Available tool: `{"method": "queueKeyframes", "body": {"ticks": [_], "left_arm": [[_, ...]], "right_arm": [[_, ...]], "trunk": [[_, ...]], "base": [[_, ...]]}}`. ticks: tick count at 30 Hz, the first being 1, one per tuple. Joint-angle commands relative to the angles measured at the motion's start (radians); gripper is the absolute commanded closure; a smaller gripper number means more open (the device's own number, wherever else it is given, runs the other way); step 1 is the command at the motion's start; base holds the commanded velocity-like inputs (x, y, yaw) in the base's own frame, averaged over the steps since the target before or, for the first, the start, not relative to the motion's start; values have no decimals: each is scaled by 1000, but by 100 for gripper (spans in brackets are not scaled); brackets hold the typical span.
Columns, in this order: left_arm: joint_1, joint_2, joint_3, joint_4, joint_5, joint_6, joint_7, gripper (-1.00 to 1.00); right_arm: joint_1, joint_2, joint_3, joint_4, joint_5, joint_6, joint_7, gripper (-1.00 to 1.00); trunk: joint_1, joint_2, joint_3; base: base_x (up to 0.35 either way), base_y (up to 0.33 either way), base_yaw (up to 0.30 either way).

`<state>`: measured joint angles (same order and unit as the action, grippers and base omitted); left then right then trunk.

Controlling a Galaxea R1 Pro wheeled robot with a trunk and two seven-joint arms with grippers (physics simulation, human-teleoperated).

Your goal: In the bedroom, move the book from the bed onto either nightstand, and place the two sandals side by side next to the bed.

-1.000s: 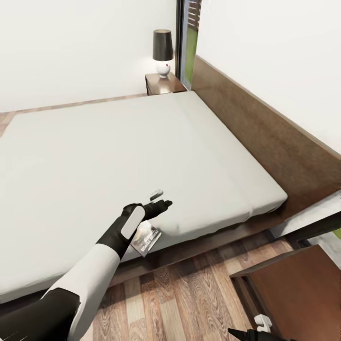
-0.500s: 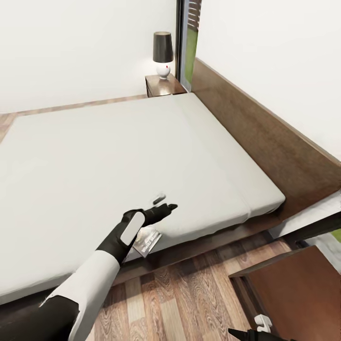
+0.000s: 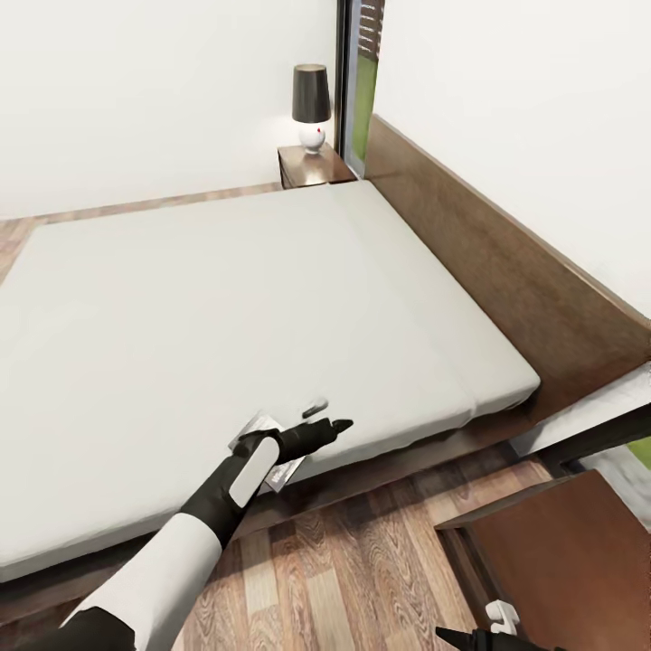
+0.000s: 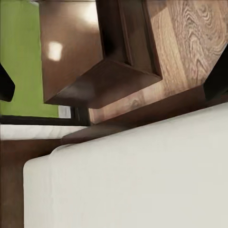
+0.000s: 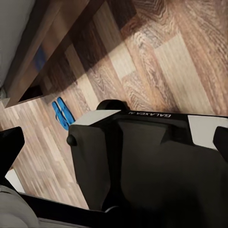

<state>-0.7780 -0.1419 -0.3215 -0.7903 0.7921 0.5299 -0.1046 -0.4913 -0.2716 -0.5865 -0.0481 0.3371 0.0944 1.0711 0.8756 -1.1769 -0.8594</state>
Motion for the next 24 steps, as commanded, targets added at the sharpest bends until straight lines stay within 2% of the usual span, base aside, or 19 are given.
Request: {"method": "queueKeyframes", "body": {"ticks": [1, 5, 7, 9, 12, 15, 17, 20, 23, 24], "left_arm": [[2, 0, -4, -2, 2, 4, -2, -100], [20, 1, -9, -27, 2, 9, -4, -100], [24, 4, -9, -44, 2, 31, -4, -100], [37, 16, -10, -72, 2, 78, -4, -100], [58, 44, -10, -116, 2, 104, -4, -100], [88, 97, -10, -201, 7, 121, -5, -100], [103, 121, -10, -239, 13, 129, -6, -100], [144, 184, -10, -325, 46, 175, -9, -100], [173, 232, -10, -372, 83, 219, -28, -100], [188, 259, -9, -386, 96, 231, -44, -100]], "right_arm": [[0, 0, -9, -1, 6, 10, 4, -100], [0, 0, -9, -1, 6, 10, 4, -100], [-1, 0, -9, -1, 6, 10, 4, -100], [0, 0, -9, -1, 6, 10, 4, -100], [-1, 0, -9, -1, 6, 10, 4, -100], [0, 0, -9, -1, 6, 10, 4, -100], [-1, -1, -9, -1, 6, 10, 4, -100], [0, 0, -9, -1, 6, 10, 4, -100], [0, 0, -9, -1, 6, 10, 4, -100], [0, -1, -9, -1, 6, 10, 4, -100]], "trunk": [[-4, 7, 3], [-19, 35, 15], [-27, 49, 21], [-35, 63, 28], [-46, 84, 37], [-58, 105, 47], [-65, 119, 53], [-77, 140, 62], [-88, 161, 72], [-92, 168, 75]], "base": [[0, 0, 0], [0, 0, 0], [0, 0, 0], [0, 0, 0], [0, 0, 0], [0, 0, 0], [0, 0, 0], [0, 0, 0], [0, 0, 0], [0, 0, 0]]}}
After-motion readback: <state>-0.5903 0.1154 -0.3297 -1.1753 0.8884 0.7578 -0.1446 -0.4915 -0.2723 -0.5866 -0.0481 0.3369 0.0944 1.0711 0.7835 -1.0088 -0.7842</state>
